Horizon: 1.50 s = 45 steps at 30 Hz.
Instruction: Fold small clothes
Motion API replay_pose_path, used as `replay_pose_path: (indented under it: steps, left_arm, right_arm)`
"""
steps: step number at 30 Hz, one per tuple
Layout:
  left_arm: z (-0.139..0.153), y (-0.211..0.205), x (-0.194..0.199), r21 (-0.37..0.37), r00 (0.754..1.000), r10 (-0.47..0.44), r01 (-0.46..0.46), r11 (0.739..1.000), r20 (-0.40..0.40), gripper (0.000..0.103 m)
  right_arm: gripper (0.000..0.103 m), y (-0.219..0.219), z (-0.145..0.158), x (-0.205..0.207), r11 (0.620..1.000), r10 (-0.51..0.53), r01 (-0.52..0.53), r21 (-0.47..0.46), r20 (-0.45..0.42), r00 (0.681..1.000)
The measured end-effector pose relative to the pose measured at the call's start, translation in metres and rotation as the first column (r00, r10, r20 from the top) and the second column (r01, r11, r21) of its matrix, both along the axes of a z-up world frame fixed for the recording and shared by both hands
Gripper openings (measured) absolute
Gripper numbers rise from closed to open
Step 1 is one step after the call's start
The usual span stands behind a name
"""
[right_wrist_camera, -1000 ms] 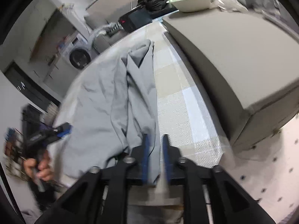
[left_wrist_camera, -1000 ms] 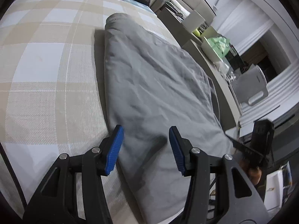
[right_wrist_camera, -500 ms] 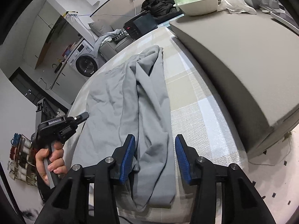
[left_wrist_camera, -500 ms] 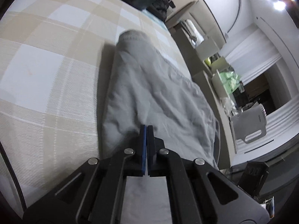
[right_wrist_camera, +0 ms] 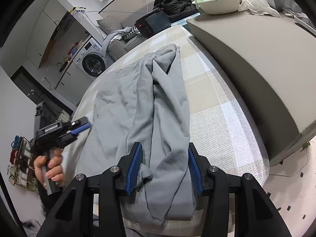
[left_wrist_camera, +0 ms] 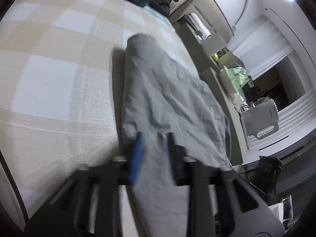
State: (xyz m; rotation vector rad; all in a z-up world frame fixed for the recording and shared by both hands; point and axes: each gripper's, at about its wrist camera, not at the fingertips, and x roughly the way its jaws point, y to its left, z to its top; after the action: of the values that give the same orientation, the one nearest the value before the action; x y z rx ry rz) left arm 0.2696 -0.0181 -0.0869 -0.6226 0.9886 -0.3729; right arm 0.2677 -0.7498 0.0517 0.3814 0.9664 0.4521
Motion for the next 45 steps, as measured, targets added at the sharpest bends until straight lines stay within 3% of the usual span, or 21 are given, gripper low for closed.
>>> replay_pose_path:
  steps: [4, 7, 11, 14, 16, 18, 28, 29, 30, 31, 32, 35, 39, 45]
  left_arm:
    - [-0.006, -0.007, 0.018, -0.047, 0.999, 0.006, -0.004, 0.999, 0.034, 0.04]
    - [-0.011, -0.01, 0.038, -0.098, 1.0, 0.022, -0.021, 0.995, 0.016, 0.04]
    - [-0.009, -0.008, 0.051, -0.093, 0.997, 0.059, -0.063, 0.994, -0.041, 0.039]
    - [-0.001, 0.003, 0.042, -0.07, 0.996, 0.086, -0.087, 0.994, -0.017, 0.04]
    - [0.006, 0.014, 0.034, -0.032, 0.994, 0.111, -0.11, 0.993, 0.017, 0.051]
    - [0.008, 0.019, 0.031, -0.006, 0.994, 0.102, -0.102, 0.995, 0.04, 0.069]
    - [0.004, -0.018, 0.085, 0.056, 0.995, -0.029, 0.024, 0.998, 0.095, 0.084]
    - [0.005, -0.021, 0.091, 0.056, 0.996, -0.033, 0.028, 0.998, 0.088, 0.079]
    - [0.005, -0.022, 0.095, 0.056, 0.997, -0.029, 0.025, 0.998, 0.074, 0.055]
    - [0.004, -0.022, 0.099, 0.068, 0.999, -0.019, 0.016, 0.998, 0.048, 0.038]
    - [0.001, -0.022, 0.102, 0.067, 0.999, -0.02, 0.017, 0.998, 0.032, 0.011]
    - [-0.004, -0.017, 0.1, 0.033, 0.999, 0.005, -0.006, 0.999, 0.043, 0.004]
    - [-0.001, -0.001, 0.089, 0.029, 0.997, 0.036, -0.038, 0.999, 0.066, 0.003]
    - [0.012, 0.058, 0.054, 0.063, 0.993, 0.08, -0.085, 0.994, 0.084, 0.003]
  right_arm:
    - [0.048, -0.001, 0.0, -0.001, 1.0, 0.004, -0.004, -0.001, 0.004, 1.0]
    - [0.048, -0.002, -0.001, 0.0, 1.0, 0.006, -0.006, 0.009, 0.004, 1.0]
    - [0.048, -0.004, -0.001, -0.001, 1.0, 0.005, -0.005, 0.012, 0.003, 1.0]
    - [0.048, -0.007, -0.002, -0.003, 1.0, 0.004, -0.004, 0.022, 0.006, 1.0]
    - [0.048, -0.008, -0.003, -0.003, 1.0, 0.006, -0.006, 0.03, 0.007, 1.0]
    - [0.049, -0.008, -0.003, -0.003, 0.999, 0.007, -0.007, 0.031, 0.01, 1.0]
    - [0.049, -0.006, -0.003, -0.002, 1.0, 0.007, -0.008, 0.029, 0.015, 1.0]
    - [0.049, -0.005, -0.003, -0.002, 1.0, 0.008, -0.008, 0.027, 0.016, 1.0]
    - [0.049, -0.005, -0.003, -0.003, 1.0, 0.008, -0.009, 0.028, 0.016, 1.0]
    - [0.05, -0.005, -0.003, -0.003, 1.0, 0.008, -0.008, 0.029, 0.017, 1.0]
    - [0.05, -0.005, -0.003, -0.003, 1.0, 0.008, -0.008, 0.028, 0.017, 1.0]
    - [0.05, -0.004, -0.002, -0.003, 1.0, 0.008, -0.008, 0.024, 0.015, 1.0]
    - [0.05, -0.002, -0.001, -0.001, 1.0, 0.005, -0.006, 0.021, 0.01, 1.0]
    - [0.051, 0.013, -0.002, 0.001, 0.997, 0.073, -0.073, 0.037, -0.006, 0.997]
